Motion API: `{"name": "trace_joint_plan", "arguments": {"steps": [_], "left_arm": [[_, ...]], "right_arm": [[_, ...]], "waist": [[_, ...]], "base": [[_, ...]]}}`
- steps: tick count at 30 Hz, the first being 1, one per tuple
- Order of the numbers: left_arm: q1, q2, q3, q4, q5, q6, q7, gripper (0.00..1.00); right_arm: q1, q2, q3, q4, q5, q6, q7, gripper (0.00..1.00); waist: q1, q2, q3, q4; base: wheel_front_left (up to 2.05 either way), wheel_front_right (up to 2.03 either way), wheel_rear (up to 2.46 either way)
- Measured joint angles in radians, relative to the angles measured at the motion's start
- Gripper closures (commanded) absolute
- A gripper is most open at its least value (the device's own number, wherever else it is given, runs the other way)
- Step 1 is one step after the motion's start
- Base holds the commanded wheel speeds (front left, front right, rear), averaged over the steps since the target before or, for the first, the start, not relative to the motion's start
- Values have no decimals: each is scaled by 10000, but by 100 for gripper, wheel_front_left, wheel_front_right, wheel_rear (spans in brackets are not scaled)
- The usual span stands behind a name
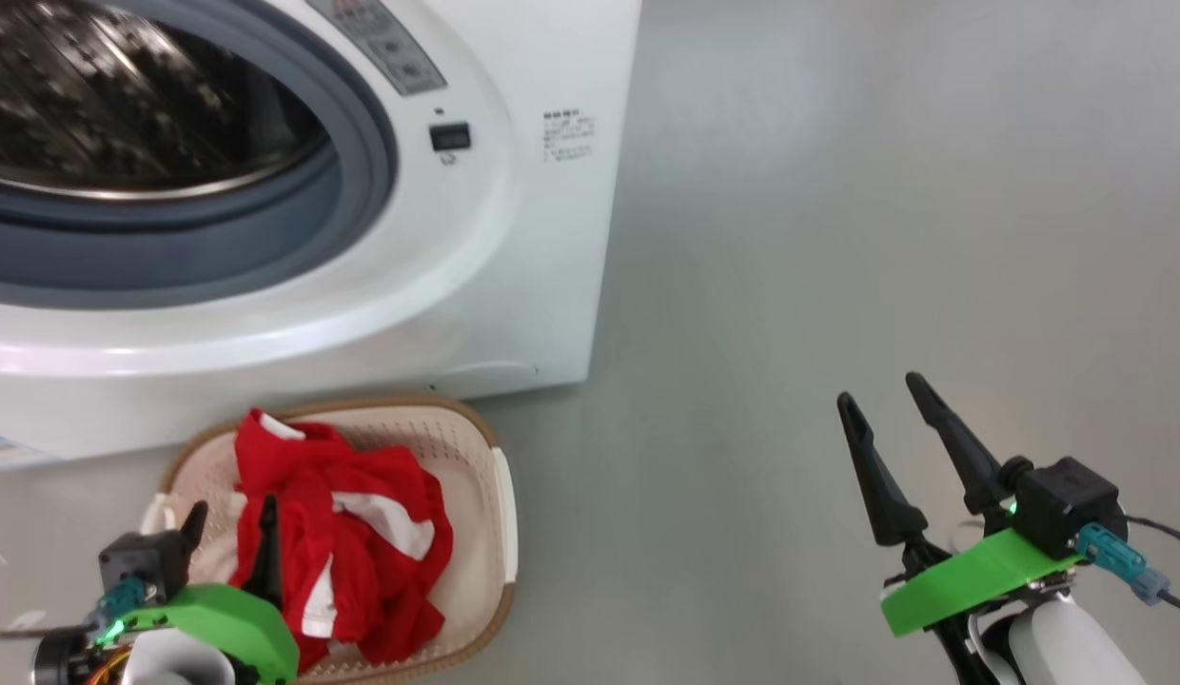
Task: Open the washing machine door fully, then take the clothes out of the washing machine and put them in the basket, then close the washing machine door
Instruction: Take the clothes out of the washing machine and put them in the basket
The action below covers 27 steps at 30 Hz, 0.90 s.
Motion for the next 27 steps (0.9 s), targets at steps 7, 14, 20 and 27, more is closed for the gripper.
{"name": "trace_joint_plan", "arguments": {"steps": [7,14,20,27], "left_arm": [[895,-165,288,-1302,2,-4,0,0],[1866,-343,658,-3164,81,-6,0,0],[2575,-504,719,-4374,100,-6,0,0],[3323,-558,826,-5465,128,-6,0,0]], "right_arm": [[487,-176,-54,25,61,0,0,0],[970,-303,-130,2,134,0,0,0],[1238,-351,-198,-38,138,0,0,0],[1620,-359,-378,-132,146,0,0,0]], "waist": [[0,0,-971,213],[0,0,-1826,353],[0,0,-2294,409],[0,0,-2681,466]], "base": [[0,0,0],[0,0,0],[0,0,0],[0,0,0]]}}
